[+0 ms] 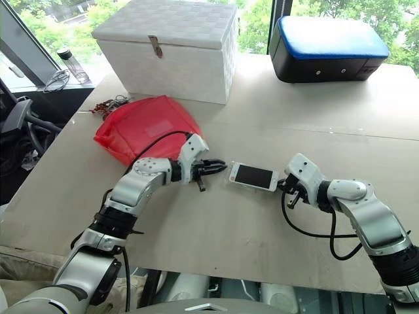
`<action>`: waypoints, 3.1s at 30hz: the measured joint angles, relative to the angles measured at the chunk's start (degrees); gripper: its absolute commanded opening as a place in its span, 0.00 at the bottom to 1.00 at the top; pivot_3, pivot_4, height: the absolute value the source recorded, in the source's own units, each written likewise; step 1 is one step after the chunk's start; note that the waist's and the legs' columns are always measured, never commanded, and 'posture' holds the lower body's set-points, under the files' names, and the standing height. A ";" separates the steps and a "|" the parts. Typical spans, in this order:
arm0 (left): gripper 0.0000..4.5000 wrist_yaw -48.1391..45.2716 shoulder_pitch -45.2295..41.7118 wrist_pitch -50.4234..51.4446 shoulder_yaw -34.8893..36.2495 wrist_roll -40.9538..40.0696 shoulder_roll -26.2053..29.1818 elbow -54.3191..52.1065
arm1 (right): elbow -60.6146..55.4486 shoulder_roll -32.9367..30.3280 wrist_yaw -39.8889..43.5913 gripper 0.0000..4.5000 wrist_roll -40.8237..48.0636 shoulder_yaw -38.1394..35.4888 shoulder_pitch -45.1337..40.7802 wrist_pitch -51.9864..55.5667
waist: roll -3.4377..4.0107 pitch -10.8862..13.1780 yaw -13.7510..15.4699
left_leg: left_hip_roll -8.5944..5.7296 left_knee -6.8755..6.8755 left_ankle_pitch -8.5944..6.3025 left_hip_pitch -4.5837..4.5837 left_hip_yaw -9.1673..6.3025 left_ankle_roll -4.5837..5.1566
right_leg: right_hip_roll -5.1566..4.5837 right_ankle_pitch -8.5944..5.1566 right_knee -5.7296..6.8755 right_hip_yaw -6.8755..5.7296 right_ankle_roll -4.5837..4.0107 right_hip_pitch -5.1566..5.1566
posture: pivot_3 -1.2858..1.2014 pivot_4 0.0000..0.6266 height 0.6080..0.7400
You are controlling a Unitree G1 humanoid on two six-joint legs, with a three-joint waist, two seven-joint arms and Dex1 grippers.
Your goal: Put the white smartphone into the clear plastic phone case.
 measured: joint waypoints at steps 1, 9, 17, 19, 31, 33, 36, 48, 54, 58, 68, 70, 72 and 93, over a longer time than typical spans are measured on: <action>0.12 0.00 0.14 0.33 0.06 -0.02 0.17 -0.29 | 0.00 -0.11 -0.22 0.00 0.04 -0.39 0.08 0.02 | 0.00 0.00 0.03 | 0.00 0.00 0.00 0.00 0.00 0.00 | 0.00 0.00 0.02 0.00 0.00 0.00 | 0.52 0.24 1.00; 0.12 1.92 1.34 3.07 0.30 0.01 -0.72 -3.11 | -3.22 -1.58 -0.72 0.00 1.68 -2.49 1.37 1.31 | 0.00 0.00 0.03 | -0.01 0.02 0.00 0.01 0.00 0.01 | 0.03 0.00 0.07 0.00 0.00 0.00 | 0.52 0.24 1.00; 0.12 2.59 1.39 3.91 0.33 0.28 -1.20 -3.62 | -4.39 -0.77 -0.42 0.00 0.28 5.03 -2.76 1.25 | 0.00 0.00 -0.12 | -0.01 0.04 0.00 0.04 0.00 0.01 | 0.06 0.00 0.12 0.01 0.00 -0.01 | 0.52 0.24 1.00; 0.12 2.60 1.40 3.98 0.80 0.52 -0.75 -3.62 | -4.38 -0.40 -0.68 0.00 -0.73 6.68 -3.92 1.19 | -0.01 -0.01 -0.12 | -0.01 0.04 0.00 0.06 0.00 0.00 | 0.06 0.00 0.15 0.01 0.00 -0.01 | 0.52 0.24 1.00; 0.12 2.74 1.59 5.42 1.59 1.39 -0.53 -4.20 | -3.45 2.53 -0.80 0.00 -3.46 9.04 -4.90 -0.37 | -0.04 -0.03 -0.47 | 0.00 0.13 0.00 0.14 0.00 0.00 | 0.07 0.00 0.43 0.04 0.00 -0.03 | 0.52 0.24 1.00; 0.12 2.74 1.46 5.49 1.60 1.87 -0.48 -4.20 | -3.21 3.14 -0.84 0.00 -3.95 9.12 -4.92 -0.56 | -0.06 -0.04 -0.62 | 0.00 0.15 0.00 0.16 0.00 0.00 | 0.08 0.00 0.49 0.05 0.00 -0.03 | 0.52 0.24 1.00; 0.12 2.79 1.45 5.97 2.23 2.19 -0.11 -4.29 | -2.86 3.54 -1.06 0.00 -4.97 9.08 -4.65 -1.53 | -0.06 -0.04 -0.94 | 0.00 0.22 0.00 0.18 0.01 0.00 | 0.07 -0.01 0.65 0.06 -0.01 -0.04 | 0.52 0.24 1.00; 0.12 1.33 2.50 7.06 1.22 2.34 0.77 -7.13 | -0.33 2.98 0.25 0.00 -5.56 9.77 -4.86 -3.35 | -0.08 -0.03 -1.09 | 0.00 0.30 0.00 0.14 0.02 0.00 | 0.08 -0.01 0.75 0.09 -0.01 -0.12 | 0.52 0.24 1.00; 0.12 1.90 2.64 7.30 1.56 2.16 0.74 -7.16 | -0.69 1.82 0.40 0.00 -5.41 8.37 -3.29 -3.79 | -0.08 -0.03 -0.66 | -0.02 0.31 0.00 0.09 0.03 0.00 | 0.04 -0.01 0.72 0.08 0.00 -0.12 | 0.52 0.24 1.00; 0.12 1.28 2.50 5.69 4.54 0.53 1.11 -7.04 | -1.74 -1.34 0.86 0.00 -3.63 1.62 1.59 -4.51 | -0.09 -0.02 0.00 | -0.02 0.31 0.00 0.07 0.03 0.00 | 0.02 -0.01 0.71 0.08 0.00 -0.12 | 0.52 0.24 1.00; 0.12 -1.16 0.14 4.30 1.77 -3.21 -5.04 -4.11 | 1.63 5.61 0.02 0.00 1.26 -1.29 -5.41 -5.67 | -0.08 -0.03 -0.15 | -0.02 0.34 0.00 0.10 0.05 0.00 | 0.10 -0.01 0.75 0.10 0.00 -0.12 | 0.52 0.24 1.00; 0.12 -1.42 0.06 3.52 -0.36 -2.08 -5.91 -1.81 | 3.61 6.81 -0.14 0.00 0.96 0.79 -7.08 -5.70 | -0.08 -0.03 -0.11 | -0.03 0.34 0.00 0.09 0.06 0.00 | 0.10 -0.01 0.75 0.10 0.00 -0.13 | 0.52 0.24 1.00; 0.12 -1.78 -0.45 1.77 -1.19 -1.24 -6.08 -0.10 | 5.97 7.88 -0.05 0.00 0.77 2.48 -8.46 -5.69 | -0.08 -0.03 -0.11 | -0.03 0.35 0.00 0.10 0.05 0.00 | 0.10 -0.01 0.75 0.10 0.00 -0.12 | 0.52 0.24 1.00; 0.12 2.55 1.38 0.35 -1.86 1.08 -7.43 0.71 | 19.67 2.94 12.09 0.00 -4.41 14.75 -19.72 -6.88 | -0.68 -1.16 -0.12 | -0.01 0.20 -0.02 1.27 -0.02 0.03 | -0.25 -0.03 0.55 0.07 -0.04 1.02 | 0.52 0.24 1.00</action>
